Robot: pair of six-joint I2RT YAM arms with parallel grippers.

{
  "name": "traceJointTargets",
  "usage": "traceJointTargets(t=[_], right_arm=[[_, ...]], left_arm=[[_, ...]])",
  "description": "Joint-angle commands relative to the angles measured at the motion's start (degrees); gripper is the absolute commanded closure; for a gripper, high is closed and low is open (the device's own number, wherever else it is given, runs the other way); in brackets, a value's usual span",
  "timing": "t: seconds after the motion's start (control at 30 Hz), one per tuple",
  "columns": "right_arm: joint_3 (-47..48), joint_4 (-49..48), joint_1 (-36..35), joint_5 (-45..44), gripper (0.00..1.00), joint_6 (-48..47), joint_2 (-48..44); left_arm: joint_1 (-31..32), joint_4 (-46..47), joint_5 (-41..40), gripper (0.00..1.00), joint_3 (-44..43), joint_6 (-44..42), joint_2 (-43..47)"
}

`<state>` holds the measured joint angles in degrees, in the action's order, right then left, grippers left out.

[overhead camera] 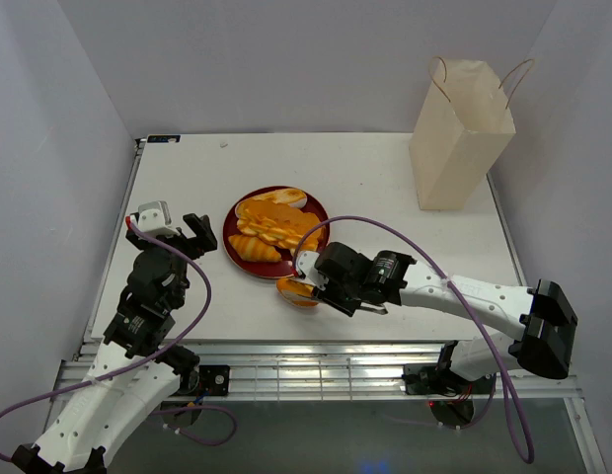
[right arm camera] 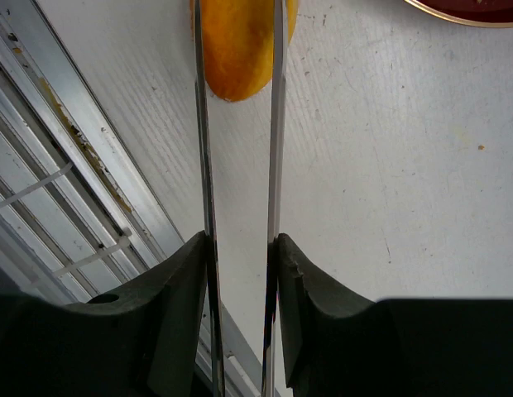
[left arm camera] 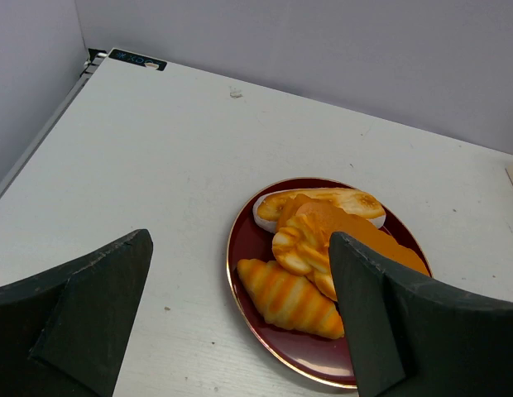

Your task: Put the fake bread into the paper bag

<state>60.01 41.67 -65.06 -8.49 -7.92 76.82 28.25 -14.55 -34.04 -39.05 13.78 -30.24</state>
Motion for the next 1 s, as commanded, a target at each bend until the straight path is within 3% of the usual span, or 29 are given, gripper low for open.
traceJointTargets(t=[0.0, 0.5, 0.67, 0.77, 0.97], right_arm=[[3.3, -1.4, -0.5, 0.5, 0.65, 0.0, -0.3], [3.3, -8.5, -0.3, -1.9, 0.67, 3.2, -8.0], [3.1, -11.4, 0.2, -9.9, 0.68, 5.1, -11.5], [3.5, -13.6, 2.6, -12.4, 0.68, 6.3, -14.0], [4.9, -18.1, 13.8, -13.9, 0.68, 7.4, -18.4]], left_arm=[[0.2, 0.7, 0.4, 0.02, 0.3, -0.3, 0.6], [0.2, 0.6, 0.4, 0.02, 0.4, -0.2, 0.4], [0.2, 0.6, 0.6, 0.02, 0.3, -0.2, 0.4], [0.2, 0.6, 0.5, 0.02, 0.3, -0.2, 0.4], [0.3, 0.7, 0.7, 0.02, 0.3, -0.2, 0.7]])
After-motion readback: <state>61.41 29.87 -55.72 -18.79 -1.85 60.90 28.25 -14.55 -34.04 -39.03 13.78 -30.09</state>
